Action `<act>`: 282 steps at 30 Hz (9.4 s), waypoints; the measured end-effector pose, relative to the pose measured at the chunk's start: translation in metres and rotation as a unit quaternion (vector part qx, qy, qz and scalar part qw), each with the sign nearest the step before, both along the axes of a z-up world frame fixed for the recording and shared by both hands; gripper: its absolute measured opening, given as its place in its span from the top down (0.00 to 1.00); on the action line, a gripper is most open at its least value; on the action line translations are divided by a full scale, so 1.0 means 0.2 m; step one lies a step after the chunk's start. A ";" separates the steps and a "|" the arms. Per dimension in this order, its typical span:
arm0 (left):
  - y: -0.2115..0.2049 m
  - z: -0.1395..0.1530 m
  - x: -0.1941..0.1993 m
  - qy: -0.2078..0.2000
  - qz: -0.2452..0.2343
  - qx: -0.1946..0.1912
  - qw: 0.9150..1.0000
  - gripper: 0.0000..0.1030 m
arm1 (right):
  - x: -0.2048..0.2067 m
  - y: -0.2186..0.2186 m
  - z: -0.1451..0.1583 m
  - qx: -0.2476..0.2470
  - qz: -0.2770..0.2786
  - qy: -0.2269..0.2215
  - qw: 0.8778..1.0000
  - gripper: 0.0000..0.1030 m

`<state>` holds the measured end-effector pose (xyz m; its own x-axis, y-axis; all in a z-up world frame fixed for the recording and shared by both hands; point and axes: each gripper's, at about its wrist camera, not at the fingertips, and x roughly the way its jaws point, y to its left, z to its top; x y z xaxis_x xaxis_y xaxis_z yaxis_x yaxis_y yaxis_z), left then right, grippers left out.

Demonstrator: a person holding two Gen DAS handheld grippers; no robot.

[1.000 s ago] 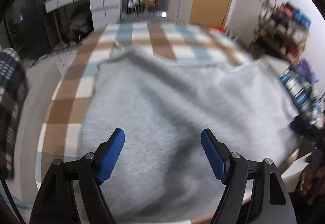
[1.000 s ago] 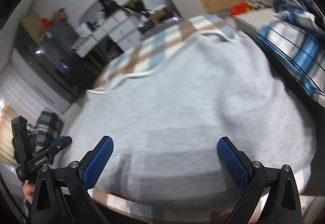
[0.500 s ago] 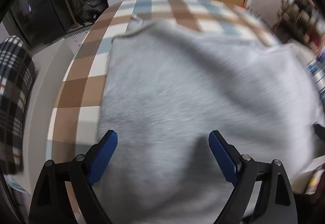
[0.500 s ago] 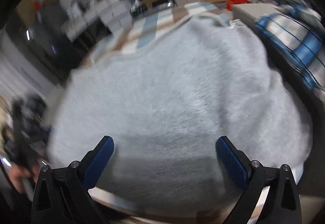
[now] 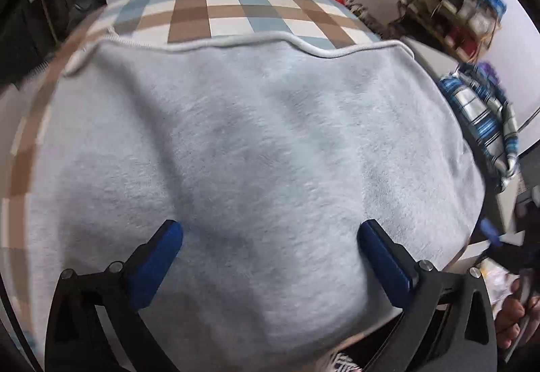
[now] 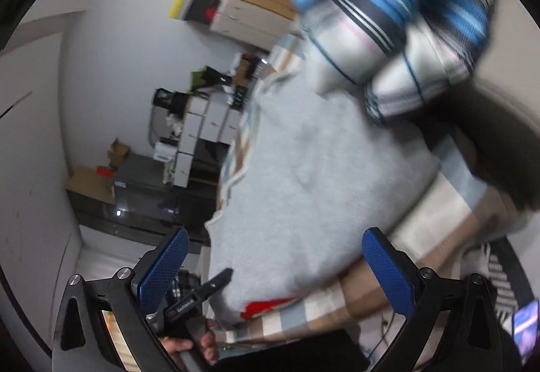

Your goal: Fold large clothes

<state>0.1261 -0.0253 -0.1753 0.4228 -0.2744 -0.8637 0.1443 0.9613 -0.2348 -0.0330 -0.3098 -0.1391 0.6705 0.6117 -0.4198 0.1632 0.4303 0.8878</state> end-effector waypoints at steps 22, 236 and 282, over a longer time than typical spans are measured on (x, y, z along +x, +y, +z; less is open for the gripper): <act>0.06 0.02 0.00 -0.007 -0.030 -0.068 0.997 0.01 | 0.44 0.25 -0.02 -0.144 0.031 0.037 0.988 0.01; 0.27 0.29 0.27 0.040 -0.088 -0.260 0.961 0.96 | 0.24 0.54 0.14 -0.006 0.252 -0.134 0.958 0.09; 0.10 0.48 0.06 0.050 -0.112 -0.254 0.959 0.92 | 0.39 0.51 0.10 -0.111 0.211 -0.053 0.970 0.09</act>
